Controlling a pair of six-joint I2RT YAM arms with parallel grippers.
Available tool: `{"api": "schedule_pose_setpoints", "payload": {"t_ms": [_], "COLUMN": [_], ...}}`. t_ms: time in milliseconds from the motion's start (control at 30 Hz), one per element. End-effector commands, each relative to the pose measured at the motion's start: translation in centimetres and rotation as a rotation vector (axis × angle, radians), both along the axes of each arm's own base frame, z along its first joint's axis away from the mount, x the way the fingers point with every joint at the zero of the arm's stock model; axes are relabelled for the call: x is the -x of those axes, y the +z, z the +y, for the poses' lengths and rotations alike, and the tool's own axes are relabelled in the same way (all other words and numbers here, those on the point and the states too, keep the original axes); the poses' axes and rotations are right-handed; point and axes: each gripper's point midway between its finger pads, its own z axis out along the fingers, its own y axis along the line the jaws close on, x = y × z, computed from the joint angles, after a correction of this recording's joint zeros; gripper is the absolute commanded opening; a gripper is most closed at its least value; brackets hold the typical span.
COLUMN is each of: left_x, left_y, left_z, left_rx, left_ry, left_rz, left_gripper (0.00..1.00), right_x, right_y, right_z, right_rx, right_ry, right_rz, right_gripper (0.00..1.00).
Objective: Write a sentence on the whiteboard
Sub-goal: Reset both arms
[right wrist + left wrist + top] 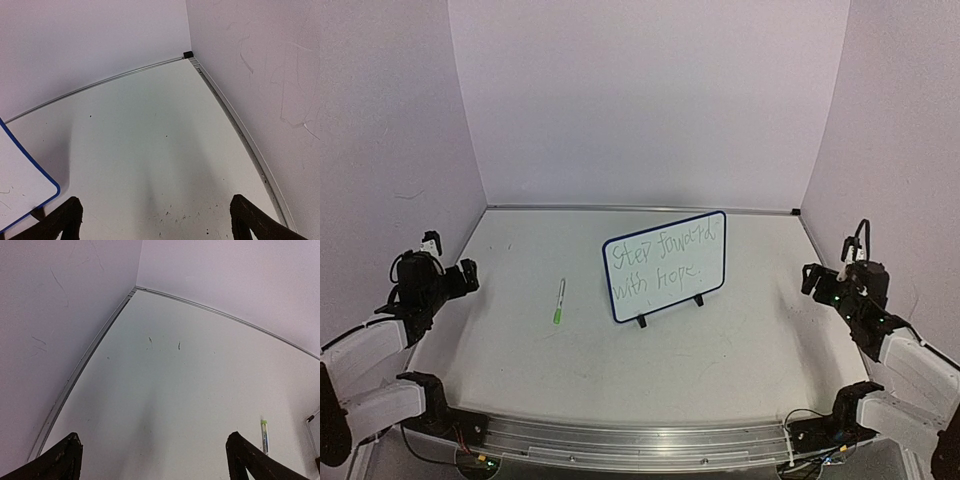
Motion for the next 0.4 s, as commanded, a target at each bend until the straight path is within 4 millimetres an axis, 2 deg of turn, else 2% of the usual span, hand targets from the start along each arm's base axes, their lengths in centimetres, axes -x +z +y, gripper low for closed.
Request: {"api": "schedule_pose_setpoints", "payload": {"t_ms": [0, 367], "left_x": [-0.57, -1.03], "left_y": [2.17, 1.67], "left_z": [0.37, 0.27], "left_rx": [-0.022, -0.026], "left_ry": [0.018, 0.011], "left_rz": [-0.088, -0.072], "left_gripper": [0.99, 0.99], "right_x": [-0.73, -0.83], "right_y": [1.76, 1.76], "right_z": [-0.78, -0.56], "right_rx": [0.024, 0.028], "right_ry": [-0.04, -0.026], "right_rz": [-0.066, -0.063], "right_gripper": [0.98, 0.98]}}
